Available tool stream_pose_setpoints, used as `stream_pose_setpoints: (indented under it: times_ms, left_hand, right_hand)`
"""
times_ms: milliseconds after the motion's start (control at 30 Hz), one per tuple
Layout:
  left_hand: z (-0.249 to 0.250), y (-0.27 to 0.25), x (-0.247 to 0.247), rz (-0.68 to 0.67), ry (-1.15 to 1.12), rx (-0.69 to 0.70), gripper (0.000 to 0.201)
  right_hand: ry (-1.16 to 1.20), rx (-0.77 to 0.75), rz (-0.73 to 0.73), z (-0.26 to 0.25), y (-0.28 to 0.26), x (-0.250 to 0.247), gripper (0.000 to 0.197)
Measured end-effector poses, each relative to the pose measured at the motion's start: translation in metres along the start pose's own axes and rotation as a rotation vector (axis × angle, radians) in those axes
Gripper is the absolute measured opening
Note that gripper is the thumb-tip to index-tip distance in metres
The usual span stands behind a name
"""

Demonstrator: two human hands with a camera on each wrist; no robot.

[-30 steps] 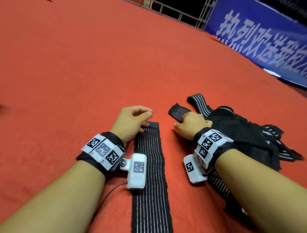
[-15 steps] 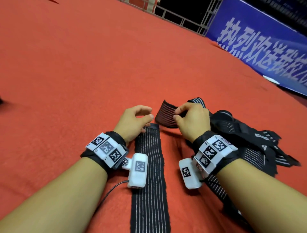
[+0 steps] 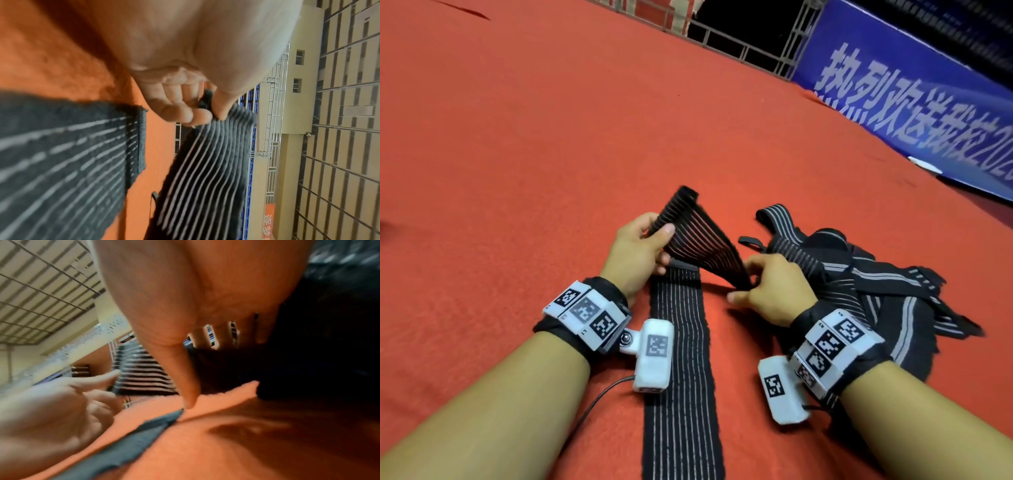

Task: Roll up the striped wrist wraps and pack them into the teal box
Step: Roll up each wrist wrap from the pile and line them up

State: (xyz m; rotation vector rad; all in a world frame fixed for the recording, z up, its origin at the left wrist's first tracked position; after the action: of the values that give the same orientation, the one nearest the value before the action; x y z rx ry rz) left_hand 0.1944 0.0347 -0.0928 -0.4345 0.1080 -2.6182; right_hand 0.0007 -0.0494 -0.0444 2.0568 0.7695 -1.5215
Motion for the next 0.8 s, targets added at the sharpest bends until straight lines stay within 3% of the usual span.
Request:
stream_pose_setpoints:
  times_ms: [167,367,500,667,800]
  left_hand:
    - [0.003,-0.001,0.001,0.054,-0.130,0.030,0.018]
    - [0.012,0.002,-0.013,0.314,-0.368,0.106,0.021]
    - [0.014,0.001,-0.015,0.299,-0.412,0.086,0.018]
    - [0.006,0.001,-0.005,0.240,-0.248,0.029,0.015]
    - [0.001,0.006,-0.010,0.265,-0.220,-0.007,0.006]
  right_hand:
    - [-0.059,0.217,-0.029,0.039,-0.008,0.000,0.040]
    - [-0.150,0.273,-0.145,0.059,-0.014,-0.012,0.057]
    - [-0.181,0.320,-0.149,0.071,-0.020,-0.017,0.062]
    - [-0.122,0.169,0.004,0.045,-0.016,-0.011,0.071]
    - [-0.122,0.030,-0.123,0.017,-0.009,0.004,0.073]
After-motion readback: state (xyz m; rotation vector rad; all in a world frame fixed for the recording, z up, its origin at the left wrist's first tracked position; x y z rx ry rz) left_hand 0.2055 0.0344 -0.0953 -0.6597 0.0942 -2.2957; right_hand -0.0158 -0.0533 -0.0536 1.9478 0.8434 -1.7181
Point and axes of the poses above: each hand's wrist, its own y-axis towards the middle knuckle, its own x-axis out of the palm, z = x × y, the point moved 2 cm from there along y, towards the middle knuckle, and after that the axes turned 14 degrees about -x, right-handed, at the moved point
